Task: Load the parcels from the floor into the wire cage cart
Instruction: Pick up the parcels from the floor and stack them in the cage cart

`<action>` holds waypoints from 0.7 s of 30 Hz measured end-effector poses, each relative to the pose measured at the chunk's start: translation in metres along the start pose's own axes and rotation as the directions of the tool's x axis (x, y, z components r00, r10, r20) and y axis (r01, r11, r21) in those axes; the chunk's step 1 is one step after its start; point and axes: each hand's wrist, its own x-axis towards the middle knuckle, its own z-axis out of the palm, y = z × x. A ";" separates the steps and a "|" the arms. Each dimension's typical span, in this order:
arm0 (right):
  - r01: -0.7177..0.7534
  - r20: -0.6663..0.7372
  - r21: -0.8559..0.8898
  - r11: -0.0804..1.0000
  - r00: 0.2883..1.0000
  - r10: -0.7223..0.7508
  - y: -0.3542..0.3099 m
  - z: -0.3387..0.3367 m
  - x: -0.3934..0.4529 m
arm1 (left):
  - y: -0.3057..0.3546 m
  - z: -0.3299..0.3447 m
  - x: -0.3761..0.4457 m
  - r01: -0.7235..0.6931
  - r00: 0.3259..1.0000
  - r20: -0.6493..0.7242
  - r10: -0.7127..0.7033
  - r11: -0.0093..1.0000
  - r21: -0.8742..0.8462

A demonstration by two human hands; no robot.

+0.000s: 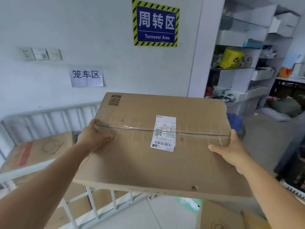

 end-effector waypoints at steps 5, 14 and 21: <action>0.066 0.059 -0.013 0.998 0.996 -0.065 -0.060 0.057 0.040 | -0.026 -0.043 0.049 0.032 0.996 -0.077 -0.035 0.999 -0.034; 0.139 0.122 0.024 0.990 0.982 -0.141 -0.171 0.167 0.098 | -0.068 -0.109 0.167 0.025 0.984 -0.172 -0.041 0.995 -0.093; 0.194 0.169 0.013 0.981 0.966 -0.194 -0.236 0.236 0.137 | -0.094 -0.149 0.225 0.067 0.969 -0.229 -0.093 0.991 -0.117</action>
